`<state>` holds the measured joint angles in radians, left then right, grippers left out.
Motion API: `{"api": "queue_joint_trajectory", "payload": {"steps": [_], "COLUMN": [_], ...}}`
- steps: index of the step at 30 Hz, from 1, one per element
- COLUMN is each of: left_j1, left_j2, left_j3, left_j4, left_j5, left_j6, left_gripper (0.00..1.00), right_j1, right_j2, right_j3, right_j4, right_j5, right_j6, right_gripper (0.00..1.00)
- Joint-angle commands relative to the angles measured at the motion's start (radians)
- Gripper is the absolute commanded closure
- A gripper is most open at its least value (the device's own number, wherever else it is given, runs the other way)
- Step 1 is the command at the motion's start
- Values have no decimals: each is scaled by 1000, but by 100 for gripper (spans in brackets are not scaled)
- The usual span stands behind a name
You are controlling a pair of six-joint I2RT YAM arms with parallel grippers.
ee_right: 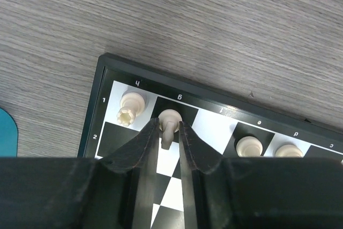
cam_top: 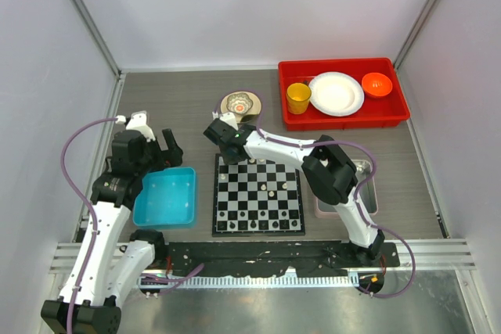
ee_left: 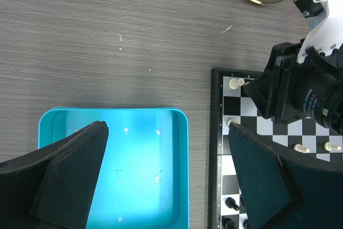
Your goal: Set up the chess pieces on the board
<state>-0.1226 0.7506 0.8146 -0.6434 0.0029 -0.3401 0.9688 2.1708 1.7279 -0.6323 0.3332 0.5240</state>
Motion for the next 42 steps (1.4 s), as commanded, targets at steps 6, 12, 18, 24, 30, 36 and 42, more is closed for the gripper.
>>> {"api": "queue_joint_trajectory", "payload": {"steps": [6, 12, 18, 24, 30, 36, 42], "left_j1": [-2, -3, -3, -3, -2, -2, -2], "left_j2": [-10, -10, -10, -8, -10, -10, -8], "left_j3": [-5, -3, -3, -3, -3, -3, -3], "left_j4": [34, 34, 34, 34, 36, 36, 36], "left_j5": [20, 20, 20, 22, 22, 20, 20], "left_j6": [1, 1, 1, 1, 1, 1, 1], "left_gripper": [0, 0, 0, 0, 0, 0, 0], "right_j1": [1, -2, -4, -4, -4, -5, -5], "right_j2": [6, 4, -2, -11, -32, -54, -89], "right_j3": [27, 18, 13, 12, 15, 25, 27], "right_j4": [8, 5, 5, 5, 5, 3, -4], "right_j5": [-2, 3, 3, 4, -10, -11, -13], "right_j6": [-7, -7, -7, -9, -15, -19, -19], "right_gripper": [69, 69, 69, 69, 68, 63, 62]}}
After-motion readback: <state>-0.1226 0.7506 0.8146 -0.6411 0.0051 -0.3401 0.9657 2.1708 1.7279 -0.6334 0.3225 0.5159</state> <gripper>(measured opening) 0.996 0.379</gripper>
